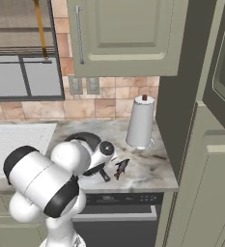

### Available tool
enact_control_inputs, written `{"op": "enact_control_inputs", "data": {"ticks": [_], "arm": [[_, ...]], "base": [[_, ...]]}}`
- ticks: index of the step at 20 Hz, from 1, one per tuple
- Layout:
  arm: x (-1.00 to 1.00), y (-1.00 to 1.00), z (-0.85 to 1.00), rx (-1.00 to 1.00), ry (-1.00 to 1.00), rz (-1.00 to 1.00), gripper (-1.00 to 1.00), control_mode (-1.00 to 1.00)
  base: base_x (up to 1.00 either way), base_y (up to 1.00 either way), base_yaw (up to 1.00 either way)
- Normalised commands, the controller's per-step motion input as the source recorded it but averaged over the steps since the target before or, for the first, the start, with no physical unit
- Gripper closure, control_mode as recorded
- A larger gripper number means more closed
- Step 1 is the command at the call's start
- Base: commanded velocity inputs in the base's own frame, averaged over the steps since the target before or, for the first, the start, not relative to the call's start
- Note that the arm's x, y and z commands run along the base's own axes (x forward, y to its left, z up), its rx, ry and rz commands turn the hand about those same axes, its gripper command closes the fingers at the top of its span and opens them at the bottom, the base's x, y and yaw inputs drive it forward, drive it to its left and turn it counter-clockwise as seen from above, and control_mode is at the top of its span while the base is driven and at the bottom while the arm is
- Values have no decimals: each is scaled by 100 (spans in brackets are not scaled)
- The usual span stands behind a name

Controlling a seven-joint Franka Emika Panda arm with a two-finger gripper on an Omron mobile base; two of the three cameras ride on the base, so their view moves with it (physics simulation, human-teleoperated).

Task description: Retrieve the pan from the cabinet, then place the raw meat into the pan to avoid contamination.

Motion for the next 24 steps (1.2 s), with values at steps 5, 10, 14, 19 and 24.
{"op": "enact_control_inputs", "data": {"ticks": [5,10,14,19,24], "arm": [[0,-2,-18,0,0,0,-100,-100],[-7,-13,-14,0,2,0,-100,-100],[-9,-14,-3,0,0,0,-100,-100],[-13,-14,13,1,0,-1,-100,-100],[-2,-2,40,1,0,-6,-100,-100]], "base": [[0,0,0],[0,0,0],[0,0,0],[0,0,0],[0,0,0]]}}
